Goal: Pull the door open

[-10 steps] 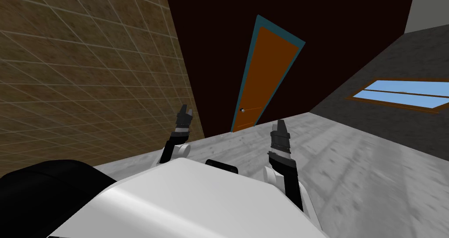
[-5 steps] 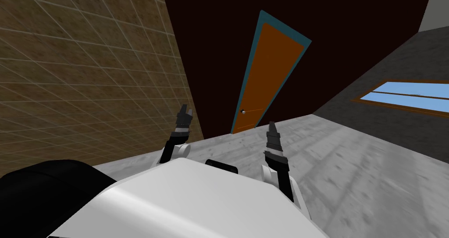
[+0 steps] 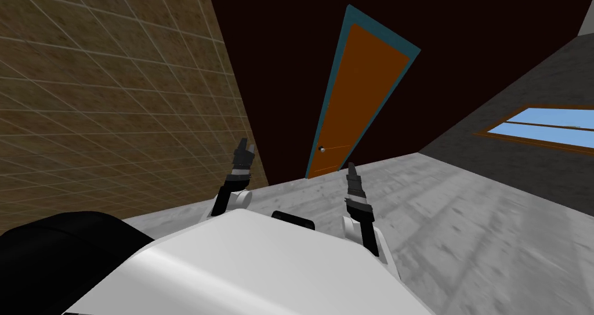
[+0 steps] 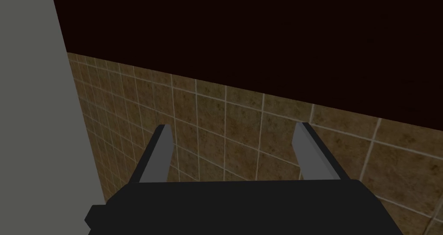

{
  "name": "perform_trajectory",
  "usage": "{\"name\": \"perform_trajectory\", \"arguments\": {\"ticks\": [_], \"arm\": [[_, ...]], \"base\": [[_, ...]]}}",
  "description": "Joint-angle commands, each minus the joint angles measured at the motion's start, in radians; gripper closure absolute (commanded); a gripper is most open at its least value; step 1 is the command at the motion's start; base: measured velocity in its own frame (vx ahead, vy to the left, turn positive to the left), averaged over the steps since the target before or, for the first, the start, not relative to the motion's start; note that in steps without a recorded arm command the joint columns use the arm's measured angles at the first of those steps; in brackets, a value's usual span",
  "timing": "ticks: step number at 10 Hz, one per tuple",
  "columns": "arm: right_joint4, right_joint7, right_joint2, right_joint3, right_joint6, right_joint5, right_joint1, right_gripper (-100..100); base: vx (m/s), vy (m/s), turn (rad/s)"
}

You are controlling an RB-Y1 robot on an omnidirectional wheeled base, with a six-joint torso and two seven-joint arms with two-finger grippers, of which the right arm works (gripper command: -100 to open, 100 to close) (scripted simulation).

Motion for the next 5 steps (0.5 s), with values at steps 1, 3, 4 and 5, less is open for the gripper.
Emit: {"name": "perform_trajectory", "arguments": {"ticks": [1, 3, 4, 5], "arm": [[0.05, 0.029, -0.005, -0.001, -0.02, 0.008, -0.016, -100], [0.105, 0.064, -0.012, -0.002, -0.039, 0.018, -0.037, -100], [0.109, 0.064, -0.012, -0.002, -0.039, 0.018, -0.037, -100], [0.139, 0.082, -0.016, -0.002, -0.049, 0.024, -0.049, -100]], "base": [[0.087, -0.024, 0.042], [0.099, -0.049, 0.037], [0.068, -0.034, 0.017], [0.052, -0.021, 0.023]]}}
